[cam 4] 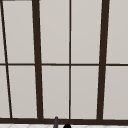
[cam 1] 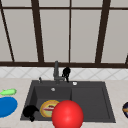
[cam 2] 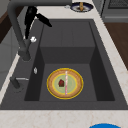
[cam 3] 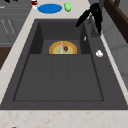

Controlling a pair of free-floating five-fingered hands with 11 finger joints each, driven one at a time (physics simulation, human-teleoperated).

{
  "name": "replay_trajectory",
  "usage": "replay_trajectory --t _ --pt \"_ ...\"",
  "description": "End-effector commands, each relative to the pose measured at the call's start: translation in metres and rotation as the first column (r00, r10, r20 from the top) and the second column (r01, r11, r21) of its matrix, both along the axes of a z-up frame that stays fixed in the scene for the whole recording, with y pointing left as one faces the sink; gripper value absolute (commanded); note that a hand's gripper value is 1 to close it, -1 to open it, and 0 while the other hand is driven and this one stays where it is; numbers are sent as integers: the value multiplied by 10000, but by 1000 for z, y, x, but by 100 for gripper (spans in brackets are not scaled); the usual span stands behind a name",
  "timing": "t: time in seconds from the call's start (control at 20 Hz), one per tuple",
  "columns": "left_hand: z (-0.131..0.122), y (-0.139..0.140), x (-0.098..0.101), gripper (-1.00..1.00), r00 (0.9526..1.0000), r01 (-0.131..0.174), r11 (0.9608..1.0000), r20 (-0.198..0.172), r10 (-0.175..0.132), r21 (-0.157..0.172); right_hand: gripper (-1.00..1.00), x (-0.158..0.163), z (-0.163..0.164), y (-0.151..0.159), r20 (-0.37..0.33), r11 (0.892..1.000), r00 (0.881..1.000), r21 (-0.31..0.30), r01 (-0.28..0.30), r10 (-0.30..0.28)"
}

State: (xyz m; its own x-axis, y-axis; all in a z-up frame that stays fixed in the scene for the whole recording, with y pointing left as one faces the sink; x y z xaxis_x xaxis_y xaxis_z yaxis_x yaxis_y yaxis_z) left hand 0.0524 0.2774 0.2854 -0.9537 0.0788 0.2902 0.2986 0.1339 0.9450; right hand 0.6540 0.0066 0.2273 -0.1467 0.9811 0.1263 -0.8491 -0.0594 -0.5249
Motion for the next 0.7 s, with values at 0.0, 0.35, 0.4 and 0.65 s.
replay_trajectory --t 0.0,0.35,0.4,0.65 --pt "0 0 0 0 10000 0 10000 0 0 0 -100 1 -13 11 -310 9989 9995 -472 -8 -7" --pt "0 0 0 0 10000 0 10000 0 0 0 100 -32 -12 18 2803 9958 9596 -912 17 241" --pt "0 0 0 0 10000 0 10000 0 0 0 100 -35 -10 16 3224 9964 9463 -850 30 247" --pt "0 0 0 0 10000 0 10000 0 0 0 -100 -39 -6 13 3909 9986 9204 -502 138 69"
